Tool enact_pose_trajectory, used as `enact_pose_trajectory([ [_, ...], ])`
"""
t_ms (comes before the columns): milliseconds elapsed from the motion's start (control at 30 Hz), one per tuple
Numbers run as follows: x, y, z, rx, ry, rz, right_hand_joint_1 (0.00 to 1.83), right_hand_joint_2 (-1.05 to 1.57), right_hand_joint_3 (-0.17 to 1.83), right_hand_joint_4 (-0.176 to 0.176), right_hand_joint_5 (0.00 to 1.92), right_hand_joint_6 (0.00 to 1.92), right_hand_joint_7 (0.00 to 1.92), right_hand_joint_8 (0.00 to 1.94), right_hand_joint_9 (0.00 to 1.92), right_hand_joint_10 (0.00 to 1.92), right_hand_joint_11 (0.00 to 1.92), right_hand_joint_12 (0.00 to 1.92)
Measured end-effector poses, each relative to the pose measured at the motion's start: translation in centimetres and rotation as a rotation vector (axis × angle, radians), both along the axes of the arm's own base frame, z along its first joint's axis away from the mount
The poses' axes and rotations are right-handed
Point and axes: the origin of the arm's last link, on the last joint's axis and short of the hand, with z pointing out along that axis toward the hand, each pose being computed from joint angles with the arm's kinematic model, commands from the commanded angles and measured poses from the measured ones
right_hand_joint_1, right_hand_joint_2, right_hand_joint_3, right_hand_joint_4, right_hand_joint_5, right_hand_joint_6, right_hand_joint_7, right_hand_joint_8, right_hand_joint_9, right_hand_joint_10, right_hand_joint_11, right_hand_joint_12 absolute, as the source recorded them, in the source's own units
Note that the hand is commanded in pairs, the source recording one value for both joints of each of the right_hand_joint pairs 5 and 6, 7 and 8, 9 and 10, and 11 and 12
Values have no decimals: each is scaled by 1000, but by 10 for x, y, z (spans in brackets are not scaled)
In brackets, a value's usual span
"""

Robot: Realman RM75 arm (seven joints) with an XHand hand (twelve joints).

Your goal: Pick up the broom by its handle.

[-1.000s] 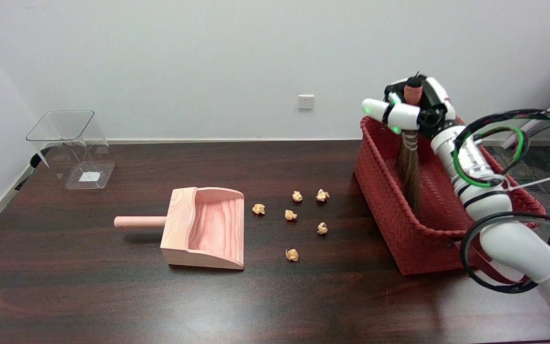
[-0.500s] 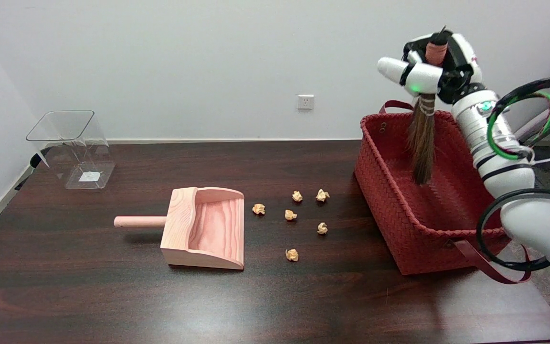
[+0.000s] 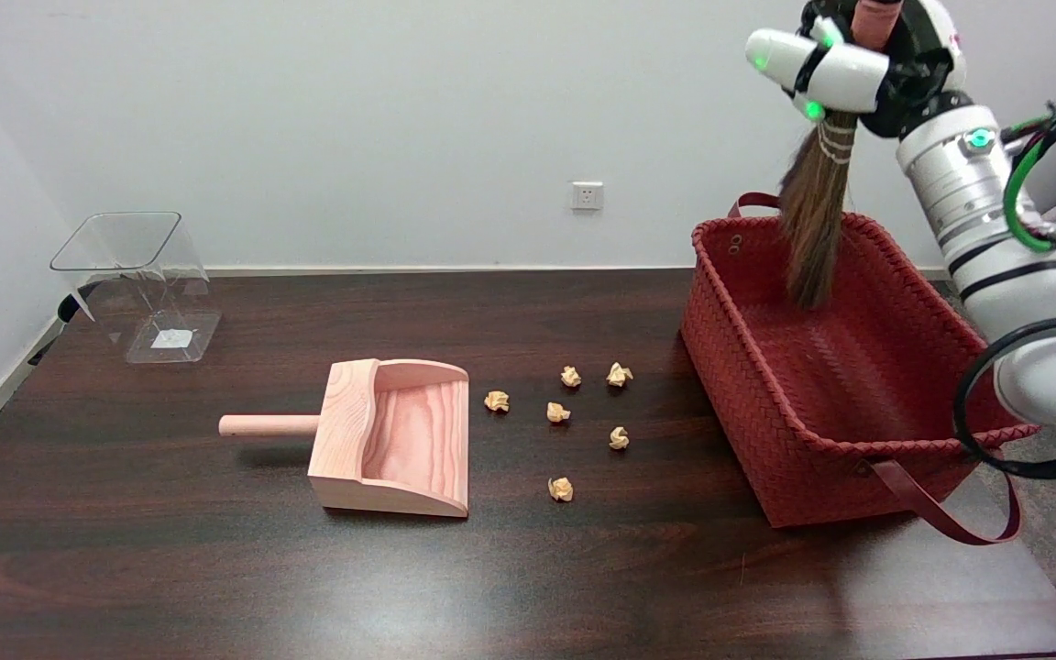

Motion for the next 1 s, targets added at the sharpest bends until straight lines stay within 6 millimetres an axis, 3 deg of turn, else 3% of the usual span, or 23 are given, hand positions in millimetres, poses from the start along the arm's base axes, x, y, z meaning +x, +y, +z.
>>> enact_pose_trajectory([
  [467,26,-17,-23,144,-85,28,1157,1334,277,0,1920,1920,1920,1920,1920,1920,1920,1920],
  [1000,0,-34,-70,344,-165,-106,1155,1328,285,0,1920,1920,1920,1920,1920,1920,1920,1920],
])
